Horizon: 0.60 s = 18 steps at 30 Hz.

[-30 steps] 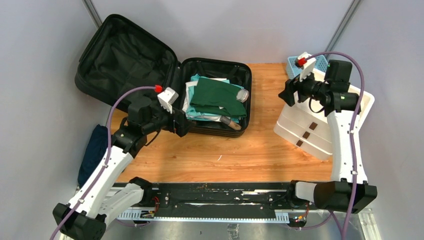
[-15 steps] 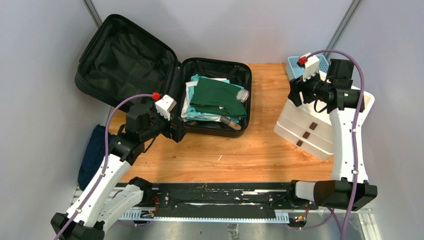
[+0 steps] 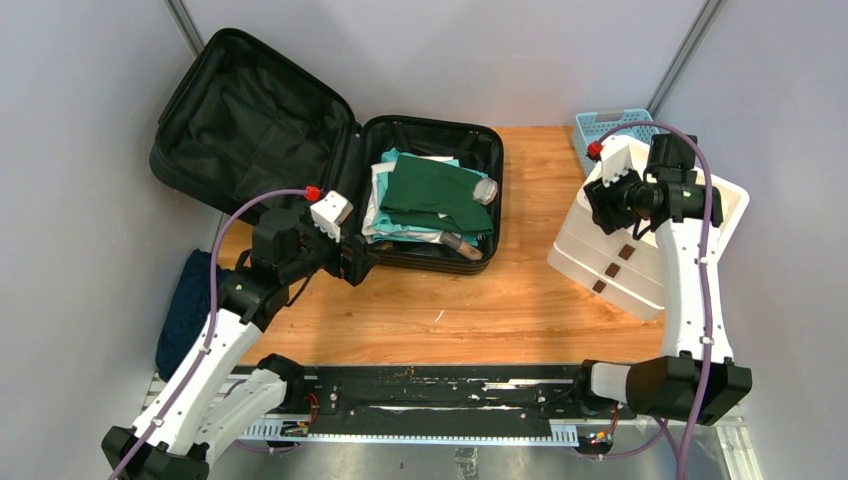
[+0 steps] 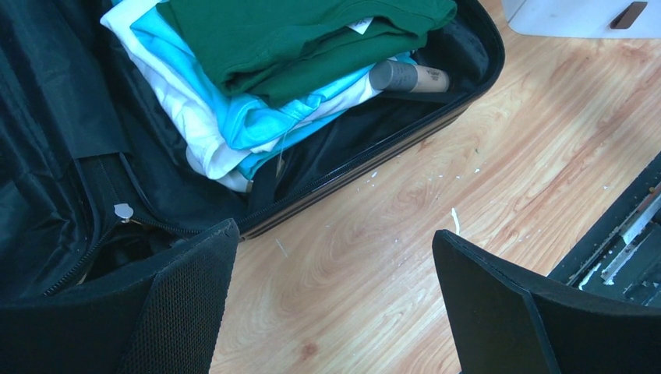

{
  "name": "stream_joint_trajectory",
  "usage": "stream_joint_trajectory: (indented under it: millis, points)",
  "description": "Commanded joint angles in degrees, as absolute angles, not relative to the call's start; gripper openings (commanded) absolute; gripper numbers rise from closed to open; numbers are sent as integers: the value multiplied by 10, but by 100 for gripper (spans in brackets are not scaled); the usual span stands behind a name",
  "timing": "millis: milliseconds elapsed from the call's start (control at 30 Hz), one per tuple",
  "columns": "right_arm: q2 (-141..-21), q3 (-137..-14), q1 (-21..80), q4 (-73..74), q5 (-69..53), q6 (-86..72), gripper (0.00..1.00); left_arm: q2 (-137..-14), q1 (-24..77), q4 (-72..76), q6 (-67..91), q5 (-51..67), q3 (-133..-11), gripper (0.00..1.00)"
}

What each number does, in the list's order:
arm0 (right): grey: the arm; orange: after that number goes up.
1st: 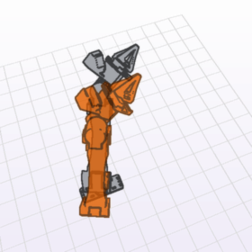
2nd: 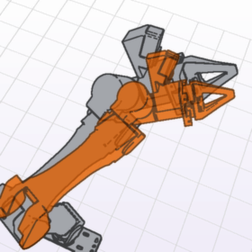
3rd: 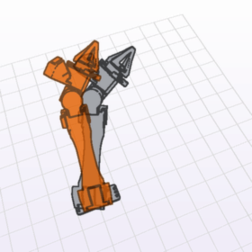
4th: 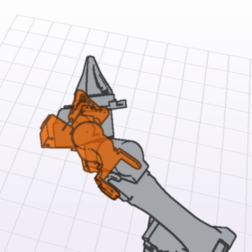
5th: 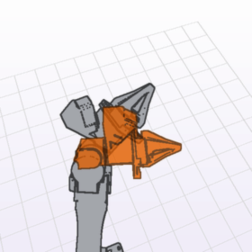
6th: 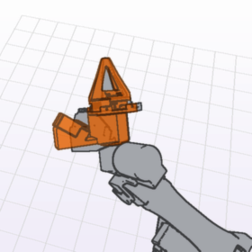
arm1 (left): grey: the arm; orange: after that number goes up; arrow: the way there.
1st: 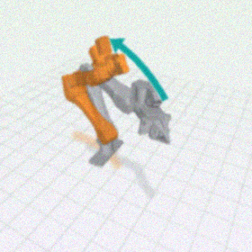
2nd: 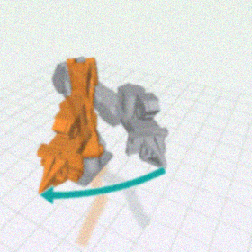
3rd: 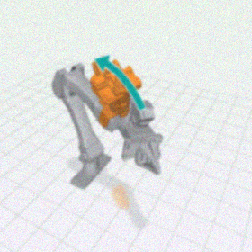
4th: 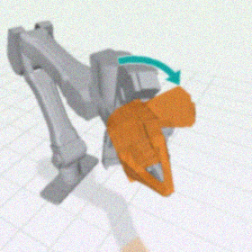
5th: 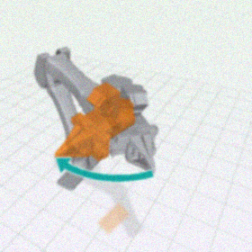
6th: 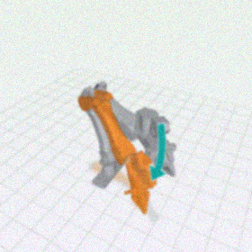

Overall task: Open, take out, and arrange the luggage
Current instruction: Adjust the storage box at the center of the board.

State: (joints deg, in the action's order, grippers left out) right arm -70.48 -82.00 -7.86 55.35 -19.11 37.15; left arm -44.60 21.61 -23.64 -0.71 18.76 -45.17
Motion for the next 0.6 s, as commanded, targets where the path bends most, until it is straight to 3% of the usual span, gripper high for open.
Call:
stream_joint_trajectory:
  millis: [0,567]
  points:
    - [-721,-817,-100,574,-164,391,54,-438,220,-226,-16,180,-445,100]
    - [-676,-813,-97,516,-156,391,54,-422,220,-227,-16,181,-445,100]
